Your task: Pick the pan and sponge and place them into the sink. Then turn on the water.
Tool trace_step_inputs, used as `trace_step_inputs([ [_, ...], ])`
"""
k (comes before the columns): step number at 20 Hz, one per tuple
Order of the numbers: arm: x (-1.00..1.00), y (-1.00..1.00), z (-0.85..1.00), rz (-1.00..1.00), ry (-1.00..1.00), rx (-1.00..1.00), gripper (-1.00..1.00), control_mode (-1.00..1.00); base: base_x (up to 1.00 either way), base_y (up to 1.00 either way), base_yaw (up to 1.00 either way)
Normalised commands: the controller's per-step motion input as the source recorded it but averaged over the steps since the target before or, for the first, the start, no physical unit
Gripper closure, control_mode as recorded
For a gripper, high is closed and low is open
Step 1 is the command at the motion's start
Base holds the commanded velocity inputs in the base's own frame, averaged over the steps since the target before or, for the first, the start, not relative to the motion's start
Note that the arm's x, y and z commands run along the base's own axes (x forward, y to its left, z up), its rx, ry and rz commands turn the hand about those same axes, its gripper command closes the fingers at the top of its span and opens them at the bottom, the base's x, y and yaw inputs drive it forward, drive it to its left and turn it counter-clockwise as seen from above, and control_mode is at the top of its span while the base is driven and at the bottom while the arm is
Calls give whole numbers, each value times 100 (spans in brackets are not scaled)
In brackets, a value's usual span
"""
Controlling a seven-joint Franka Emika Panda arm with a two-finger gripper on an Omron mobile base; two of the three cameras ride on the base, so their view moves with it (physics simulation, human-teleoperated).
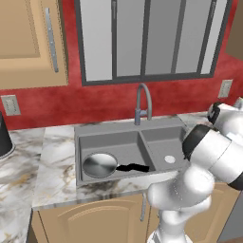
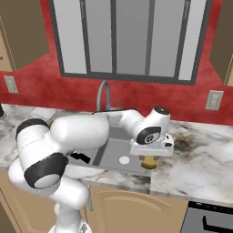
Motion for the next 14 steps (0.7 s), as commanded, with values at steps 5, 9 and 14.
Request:
trace_step_inputs([
  [5,0,100,53,27,0,-8,100,-100,0,0,0],
  [9,0,100,55,25,0,-8,100,-100,0,0,0],
  [14,-4,100,19,23,0,-6,100,-100,0,0,0],
])
